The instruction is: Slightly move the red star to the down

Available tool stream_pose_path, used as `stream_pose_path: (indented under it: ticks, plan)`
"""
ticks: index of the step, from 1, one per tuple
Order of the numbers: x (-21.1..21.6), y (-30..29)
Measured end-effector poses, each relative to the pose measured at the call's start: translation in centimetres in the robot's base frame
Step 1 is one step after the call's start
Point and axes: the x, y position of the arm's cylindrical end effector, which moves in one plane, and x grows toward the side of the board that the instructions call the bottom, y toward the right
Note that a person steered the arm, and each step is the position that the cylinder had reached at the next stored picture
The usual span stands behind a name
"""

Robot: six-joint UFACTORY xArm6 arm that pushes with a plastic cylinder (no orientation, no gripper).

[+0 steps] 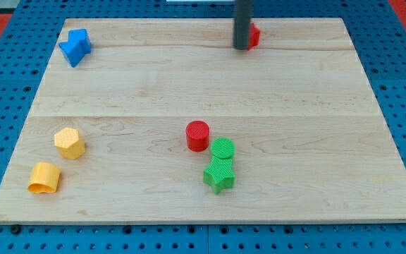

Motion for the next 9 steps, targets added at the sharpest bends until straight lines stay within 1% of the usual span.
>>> stream_pose_path:
  ticks: [1, 3, 4, 5, 6, 7, 8, 9]
  plan:
    - [-0.8, 4.2]
    - [-0.8, -8.7]
    - [-5.7, -4.4]
    - [-6.0, 0.1]
    - [-4.7, 1.7]
    - [-4.4, 1.2]
    - [-2.5, -7.7]
    - [3.9, -13.1]
